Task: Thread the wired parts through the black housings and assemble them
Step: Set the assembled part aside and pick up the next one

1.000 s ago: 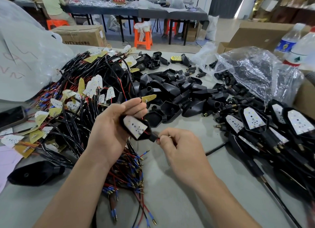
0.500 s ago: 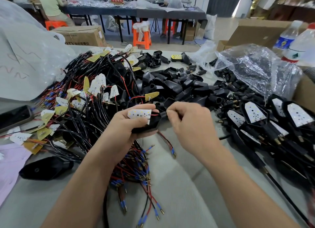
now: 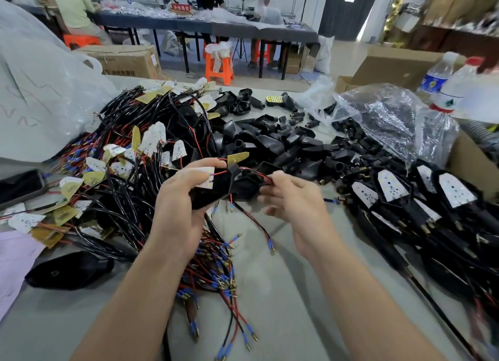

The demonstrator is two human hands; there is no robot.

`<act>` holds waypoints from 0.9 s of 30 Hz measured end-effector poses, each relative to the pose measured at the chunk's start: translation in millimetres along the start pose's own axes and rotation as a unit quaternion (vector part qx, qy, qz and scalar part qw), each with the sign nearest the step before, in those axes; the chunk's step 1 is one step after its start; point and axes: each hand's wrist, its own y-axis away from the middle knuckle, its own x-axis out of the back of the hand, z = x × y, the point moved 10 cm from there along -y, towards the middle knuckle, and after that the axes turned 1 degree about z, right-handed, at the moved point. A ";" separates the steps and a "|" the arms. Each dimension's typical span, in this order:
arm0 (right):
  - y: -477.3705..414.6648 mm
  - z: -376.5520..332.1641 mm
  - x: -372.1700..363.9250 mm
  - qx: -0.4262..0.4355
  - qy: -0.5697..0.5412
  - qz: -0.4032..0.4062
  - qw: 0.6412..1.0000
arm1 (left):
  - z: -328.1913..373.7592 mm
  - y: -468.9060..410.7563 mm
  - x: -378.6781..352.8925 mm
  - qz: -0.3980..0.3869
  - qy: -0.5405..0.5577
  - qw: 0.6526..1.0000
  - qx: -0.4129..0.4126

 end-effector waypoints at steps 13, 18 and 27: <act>-43.9 -86.7 -7.3 0.119 -0.095 0.001 0.988 | -55.2 20.9 -38.7 -0.147 -0.118 0.960 0.206; -41.3 -62.6 -9.4 0.078 -0.067 -0.023 0.994 | -67.3 37.4 -67.5 -0.261 -0.131 0.934 0.208; -10.5 -28.1 35.3 0.154 0.167 0.015 0.974 | -67.3 13.1 -36.3 -0.069 -0.197 0.967 0.144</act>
